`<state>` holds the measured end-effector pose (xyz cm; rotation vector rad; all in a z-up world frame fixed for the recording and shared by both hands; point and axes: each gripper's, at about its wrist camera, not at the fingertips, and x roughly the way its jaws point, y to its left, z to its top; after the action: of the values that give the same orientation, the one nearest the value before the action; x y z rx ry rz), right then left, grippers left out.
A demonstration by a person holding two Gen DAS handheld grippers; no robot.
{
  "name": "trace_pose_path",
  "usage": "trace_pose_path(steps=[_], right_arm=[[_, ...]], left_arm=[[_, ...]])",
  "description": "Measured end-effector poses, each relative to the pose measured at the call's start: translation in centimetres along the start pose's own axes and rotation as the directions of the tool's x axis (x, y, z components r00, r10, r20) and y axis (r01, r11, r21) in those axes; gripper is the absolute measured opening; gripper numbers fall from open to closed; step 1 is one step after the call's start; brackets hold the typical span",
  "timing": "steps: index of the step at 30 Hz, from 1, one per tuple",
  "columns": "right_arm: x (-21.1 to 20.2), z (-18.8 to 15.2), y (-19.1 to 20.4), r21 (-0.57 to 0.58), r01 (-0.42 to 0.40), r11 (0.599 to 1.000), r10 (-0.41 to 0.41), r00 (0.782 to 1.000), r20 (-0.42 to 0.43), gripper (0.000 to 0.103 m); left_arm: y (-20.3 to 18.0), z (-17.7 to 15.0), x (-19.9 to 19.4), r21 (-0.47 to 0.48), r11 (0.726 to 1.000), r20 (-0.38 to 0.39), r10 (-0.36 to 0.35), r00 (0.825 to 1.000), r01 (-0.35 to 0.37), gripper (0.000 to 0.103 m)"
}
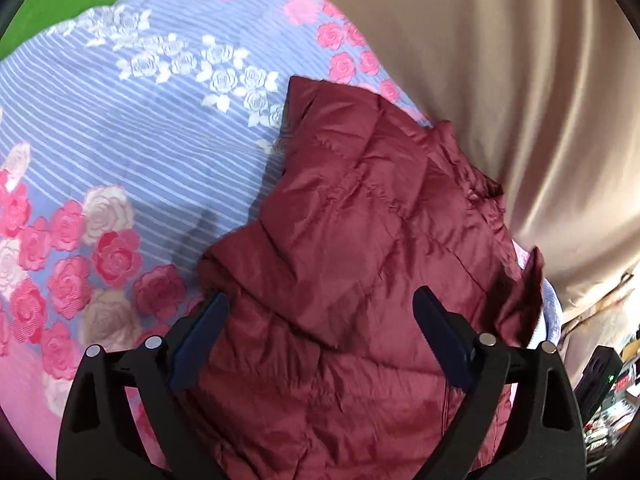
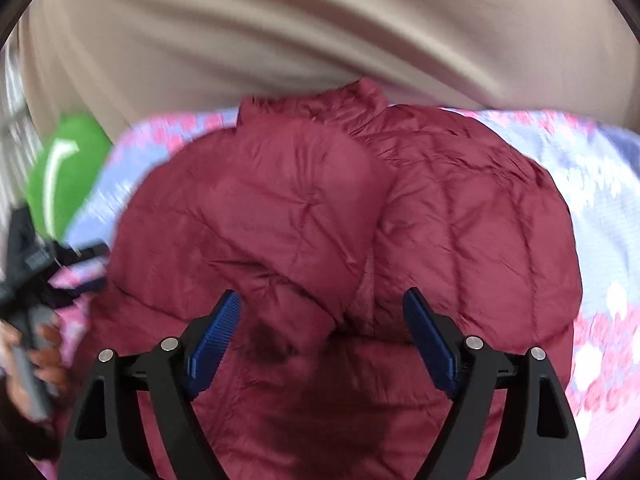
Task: Fold large clothes
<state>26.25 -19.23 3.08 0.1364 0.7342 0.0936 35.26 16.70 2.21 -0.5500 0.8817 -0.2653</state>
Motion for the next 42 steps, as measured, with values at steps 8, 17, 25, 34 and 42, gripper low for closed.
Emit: trace_pose_path(steps=[8, 17, 25, 34, 42], right_arm=[[-0.2, 2.3, -5.7, 0.207, 0.024, 0.978, -0.044, 0.994, 0.095, 0.045], [-2.6, -1.1, -16.9, 0.474, 0.029, 0.880, -0.077, 0.994, 0.081, 0.053], [0.1, 2.8, -15.9, 0.380, 0.057, 0.923, -0.081, 0.996, 0.046, 0.056], [-0.2, 4.8, -16.6, 0.307, 0.055, 0.950, -0.107, 0.982, 0.153, 0.001], [-3.4, 0.7, -17.7, 0.331, -0.029, 0.943, -0.024, 0.988, 0.156, 0.036]], left_arm=[[-0.9, -0.2, 2.5, 0.058, 0.981, 0.009, 0.186, 0.983, -0.186, 0.059], [-2.4, -1.5, 3.5, 0.195, 0.937, 0.089, 0.276, 0.957, -0.289, 0.058], [-2.9, -1.9, 3.5, 0.231, 0.920, 0.109, 0.297, 0.948, -0.315, 0.061], [-4.0, -1.7, 4.5, 0.269, 0.904, 0.112, 0.313, 0.943, -0.332, 0.066], [-4.2, -1.6, 4.9, 0.277, 0.900, 0.112, 0.318, 0.941, -0.337, 0.066]])
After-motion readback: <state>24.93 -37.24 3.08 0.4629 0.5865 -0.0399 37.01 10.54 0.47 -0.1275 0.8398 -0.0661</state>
